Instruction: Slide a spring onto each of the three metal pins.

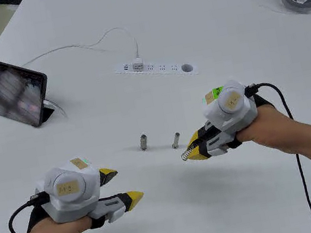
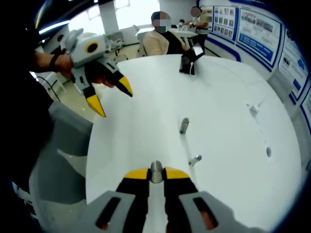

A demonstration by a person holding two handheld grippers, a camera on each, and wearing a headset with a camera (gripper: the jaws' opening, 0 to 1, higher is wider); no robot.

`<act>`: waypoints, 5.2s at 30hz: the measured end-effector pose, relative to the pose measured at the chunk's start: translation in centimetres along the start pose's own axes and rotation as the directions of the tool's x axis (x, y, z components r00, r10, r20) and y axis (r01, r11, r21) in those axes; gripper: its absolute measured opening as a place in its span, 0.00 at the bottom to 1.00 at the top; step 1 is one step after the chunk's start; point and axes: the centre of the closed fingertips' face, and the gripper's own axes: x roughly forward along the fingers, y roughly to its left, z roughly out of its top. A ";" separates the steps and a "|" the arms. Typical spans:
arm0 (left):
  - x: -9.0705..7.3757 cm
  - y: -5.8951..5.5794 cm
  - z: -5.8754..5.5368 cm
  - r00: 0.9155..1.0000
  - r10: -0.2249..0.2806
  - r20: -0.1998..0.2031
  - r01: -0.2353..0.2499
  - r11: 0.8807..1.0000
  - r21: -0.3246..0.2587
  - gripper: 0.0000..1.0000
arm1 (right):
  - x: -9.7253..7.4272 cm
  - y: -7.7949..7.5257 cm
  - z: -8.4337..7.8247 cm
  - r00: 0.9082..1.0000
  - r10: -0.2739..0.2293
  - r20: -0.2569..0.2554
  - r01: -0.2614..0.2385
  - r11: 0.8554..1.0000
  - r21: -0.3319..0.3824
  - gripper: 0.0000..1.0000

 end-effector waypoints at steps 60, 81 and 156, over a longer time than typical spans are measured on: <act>-1.7 0.2 -0.9 1.000 0.020 0.009 -0.019 0.996 -0.092 0.63 | 3.7 -7.6 -0.3 0.992 -0.047 -0.114 0.049 0.999 0.015 0.13; -2.1 0.8 -1.3 0.999 0.034 0.002 -0.033 0.993 -0.109 0.62 | 6.3 -7.7 -1.2 0.985 -0.031 -0.167 0.026 0.999 -0.028 0.13; -2.7 0.4 0.6 0.997 0.036 0.071 -0.025 0.989 -0.144 0.62 | 0.6 -4.9 0.0 0.971 -0.186 0.153 0.133 0.943 0.305 0.52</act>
